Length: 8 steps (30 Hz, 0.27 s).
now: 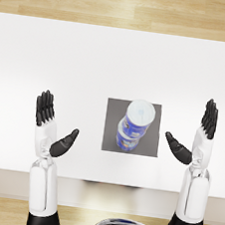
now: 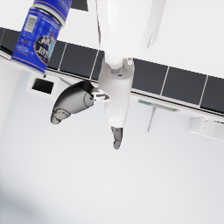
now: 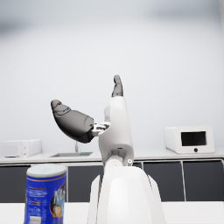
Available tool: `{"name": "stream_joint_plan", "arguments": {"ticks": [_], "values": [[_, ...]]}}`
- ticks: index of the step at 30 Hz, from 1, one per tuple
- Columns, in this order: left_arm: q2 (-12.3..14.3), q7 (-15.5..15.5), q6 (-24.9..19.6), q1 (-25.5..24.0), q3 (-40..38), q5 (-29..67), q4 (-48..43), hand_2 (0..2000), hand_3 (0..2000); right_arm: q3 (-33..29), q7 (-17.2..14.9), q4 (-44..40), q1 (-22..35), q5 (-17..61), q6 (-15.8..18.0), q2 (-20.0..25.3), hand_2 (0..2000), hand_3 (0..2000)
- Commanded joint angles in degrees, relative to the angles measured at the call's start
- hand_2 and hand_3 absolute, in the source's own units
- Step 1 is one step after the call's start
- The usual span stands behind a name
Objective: Pick up the blue can on the left and place it in the middle, then pick up the blue can on the right and place it on top of the can in the middle
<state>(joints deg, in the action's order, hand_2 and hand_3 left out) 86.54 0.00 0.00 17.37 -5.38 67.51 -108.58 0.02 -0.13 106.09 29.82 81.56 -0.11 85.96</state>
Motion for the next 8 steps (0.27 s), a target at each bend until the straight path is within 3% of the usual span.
{"name": "stream_joint_plan", "arguments": {"ticks": [1,8], "values": [[0.0,0.0,0.0,0.01,-0.04,0.0,0.01,0,0,-0.02,0.04,-0.01,-0.03,0.0,0.03,0.0,0,0],[0.0,0.0,0.0,0.02,-0.12,0.0,0.02,0,0,-0.07,0.12,-0.02,-0.08,0.0,0.1,0.0,0,0]]}}
